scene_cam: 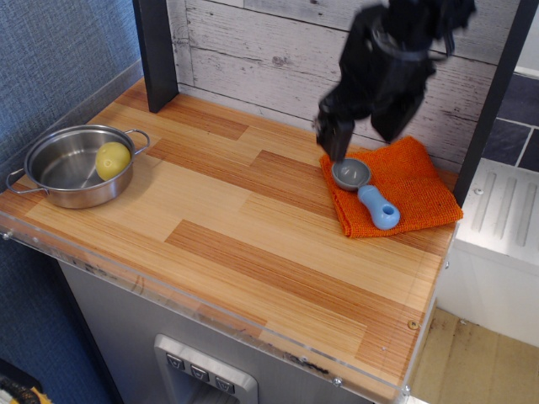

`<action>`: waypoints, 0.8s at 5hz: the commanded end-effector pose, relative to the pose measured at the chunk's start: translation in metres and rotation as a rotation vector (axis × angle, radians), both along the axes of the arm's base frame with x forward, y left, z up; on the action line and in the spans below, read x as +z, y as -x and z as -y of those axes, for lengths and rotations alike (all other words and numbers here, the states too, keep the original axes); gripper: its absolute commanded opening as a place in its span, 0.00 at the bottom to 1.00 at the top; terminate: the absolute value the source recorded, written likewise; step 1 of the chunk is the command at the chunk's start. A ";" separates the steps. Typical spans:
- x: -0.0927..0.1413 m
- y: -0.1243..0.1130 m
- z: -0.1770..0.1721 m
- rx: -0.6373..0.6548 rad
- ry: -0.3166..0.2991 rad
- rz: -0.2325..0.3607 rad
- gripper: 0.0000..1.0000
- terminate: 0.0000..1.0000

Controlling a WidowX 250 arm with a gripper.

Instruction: Place the spoon on top of towel.

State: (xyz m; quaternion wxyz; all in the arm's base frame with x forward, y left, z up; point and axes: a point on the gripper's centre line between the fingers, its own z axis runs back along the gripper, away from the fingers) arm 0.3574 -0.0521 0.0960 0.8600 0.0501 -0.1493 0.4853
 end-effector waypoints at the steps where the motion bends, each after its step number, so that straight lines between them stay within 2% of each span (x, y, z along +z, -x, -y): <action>1: 0.072 0.032 -0.022 0.061 0.109 0.136 1.00 0.00; 3: 0.072 0.032 -0.022 0.061 0.109 0.136 1.00 0.00; 4: 0.072 0.032 -0.022 0.061 0.109 0.136 1.00 1.00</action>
